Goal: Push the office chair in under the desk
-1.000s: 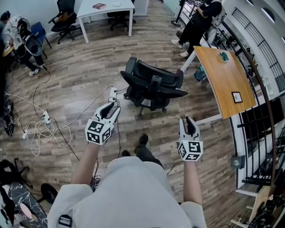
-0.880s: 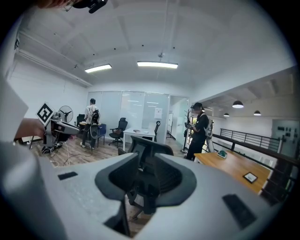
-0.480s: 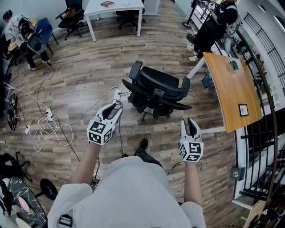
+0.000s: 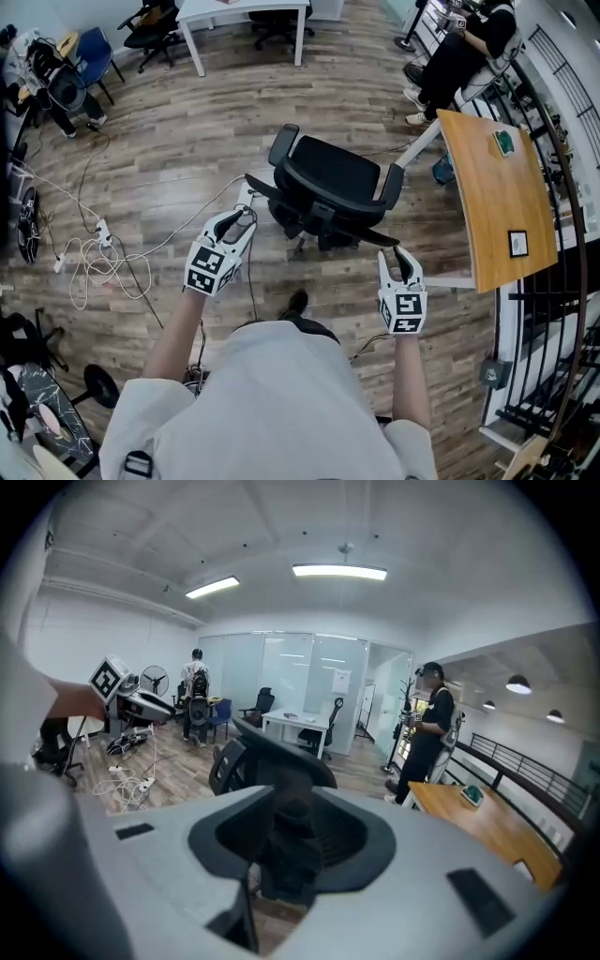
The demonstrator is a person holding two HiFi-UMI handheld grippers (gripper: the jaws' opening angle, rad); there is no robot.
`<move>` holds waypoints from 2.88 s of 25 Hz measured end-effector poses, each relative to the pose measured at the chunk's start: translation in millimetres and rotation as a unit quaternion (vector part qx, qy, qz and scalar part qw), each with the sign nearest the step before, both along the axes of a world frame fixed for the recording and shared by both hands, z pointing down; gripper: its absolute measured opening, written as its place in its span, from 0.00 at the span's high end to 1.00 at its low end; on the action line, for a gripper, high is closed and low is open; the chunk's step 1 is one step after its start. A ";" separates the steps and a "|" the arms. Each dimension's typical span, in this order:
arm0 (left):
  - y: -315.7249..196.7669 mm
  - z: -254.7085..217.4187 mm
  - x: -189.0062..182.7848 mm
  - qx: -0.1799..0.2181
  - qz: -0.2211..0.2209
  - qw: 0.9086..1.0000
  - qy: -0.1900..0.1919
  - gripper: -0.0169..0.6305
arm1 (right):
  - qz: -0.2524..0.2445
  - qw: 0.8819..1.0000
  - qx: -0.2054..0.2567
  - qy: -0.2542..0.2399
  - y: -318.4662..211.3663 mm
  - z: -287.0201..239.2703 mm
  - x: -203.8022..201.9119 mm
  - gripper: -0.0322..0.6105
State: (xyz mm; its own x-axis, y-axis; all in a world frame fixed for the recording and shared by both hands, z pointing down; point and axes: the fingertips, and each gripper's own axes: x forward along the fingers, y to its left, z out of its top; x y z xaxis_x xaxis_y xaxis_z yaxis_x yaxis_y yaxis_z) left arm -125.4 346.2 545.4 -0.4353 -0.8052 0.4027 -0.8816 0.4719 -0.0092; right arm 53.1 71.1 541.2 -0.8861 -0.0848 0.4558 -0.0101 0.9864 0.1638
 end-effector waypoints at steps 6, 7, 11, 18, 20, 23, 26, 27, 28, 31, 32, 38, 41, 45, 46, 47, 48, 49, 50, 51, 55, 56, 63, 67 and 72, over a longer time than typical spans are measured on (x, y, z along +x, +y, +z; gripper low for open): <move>-21.5 17.0 -21.4 -0.066 0.022 0.997 -0.040 0.73 | -0.079 0.995 0.013 0.057 -12.3 26.6 -15.5 0.76; -24.2 21.0 -24.7 -0.079 0.027 0.995 -0.048 0.73 | -0.091 0.993 0.017 0.067 -12.9 31.4 -17.7 0.74; -32.2 43.8 -33.7 -0.139 0.058 0.986 -0.074 0.70 | -0.126 0.987 0.035 0.095 -15.4 49.2 -24.2 0.71; -44.6 72.7 -46.5 -0.229 0.110 0.959 -0.123 0.68 | -0.168 0.968 0.100 0.160 -22.3 80.3 -29.5 0.69; -49.8 83.1 -55.0 -0.260 0.132 0.946 -0.143 0.67 | -0.177 0.960 0.120 0.180 -23.8 89.4 -33.4 0.68; -57.3 102.5 -69.5 -0.304 0.165 0.923 -0.166 0.64 | -0.191 0.949 0.139 0.209 -26.2 105.7 -39.4 0.68; -63.7 122.8 -81.8 -0.338 0.199 0.902 -0.178 0.62 | -0.200 0.939 0.147 0.238 -28.4 122.9 -43.8 0.68; -65.7 129.1 -85.4 -0.348 0.212 0.895 -0.182 0.62 | -0.203 0.935 0.148 0.248 -28.9 128.1 -45.2 0.68; -67.5 135.2 -89.5 -0.358 0.225 0.887 -0.186 0.62 | -0.208 0.931 0.150 0.258 -29.1 132.7 -46.9 0.68; -71.6 153.7 -101.2 -0.389 0.265 0.860 -0.198 0.60 | -0.227 0.917 0.157 0.288 -27.7 143.7 -51.1 0.67; -71.9 160.1 -103.8 -0.398 0.278 0.851 -0.201 0.60 | -0.234 0.911 0.162 0.298 -26.5 147.5 -51.4 0.67; -74.7 188.3 -120.4 -0.429 0.328 0.811 -0.224 0.60 | -0.267 0.871 0.211 0.354 -26.0 180.7 -54.3 0.67; -78.4 199.9 -125.4 -0.436 0.347 0.799 -0.224 0.60 | -0.280 0.849 0.235 0.382 -31.2 199.7 -52.6 0.67; -82.4 210.7 -130.0 -0.440 0.366 0.788 -0.227 0.65 | -0.278 0.843 0.257 0.383 -35.3 207.0 -54.5 0.67; -83.0 212.4 -131.0 -0.440 0.369 0.786 -0.230 0.68 | -0.275 0.842 0.263 0.383 -36.1 208.1 -55.3 0.67; -83.7 213.5 -131.6 -0.439 0.373 0.783 -0.233 0.71 | -0.271 0.841 0.269 0.383 -37.2 210.0 -56.0 0.67; -84.7 214.0 -131.8 -0.437 0.377 0.781 -0.238 0.74 | -0.267 0.840 0.277 0.383 -38.8 212.4 -56.6 0.67; -85.8 214.1 -131.4 -0.434 0.379 0.780 -0.242 0.75 | -0.262 0.839 0.286 0.382 -41.2 214.6 -57.3 0.68; -86.8 214.3 -130.7 -0.432 0.381 0.780 -0.245 0.76 | -0.256 0.839 0.296 0.379 -44.3 215.9 -58.5 0.68; -87.4 214.7 -129.8 -0.431 0.383 0.779 -0.246 0.77 | -0.249 0.839 0.306 0.373 -47.5 216.1 -60.0 0.73; -87.1 217.6 -128.8 -0.439 0.391 0.771 -0.246 0.79 | -0.236 0.844 0.320 0.360 -50.7 216.5 -62.4 0.81; -86.4 217.8 -129.3 -0.440 0.393 0.769 -0.246 0.79 | -0.235 0.845 0.320 0.358 -50.0 216.9 -62.8 0.81; -92.7 217.8 -129.4 -0.441 0.405 0.762 -0.249 0.80 | -0.225 0.849 0.316 0.359 -54.7 217.6 -61.9 0.81; -97.4 218.9 -131.3 -0.435 0.412 0.759 -0.254 0.80 | -0.216 0.851 0.312 0.362 -56.0 218.5 -61.5 0.81; -114.6 219.6 -141.0 -0.431 0.422 0.754 -0.261 0.80 | -0.196 0.856 0.305 0.369 -64.4 218.8 -61.8 0.81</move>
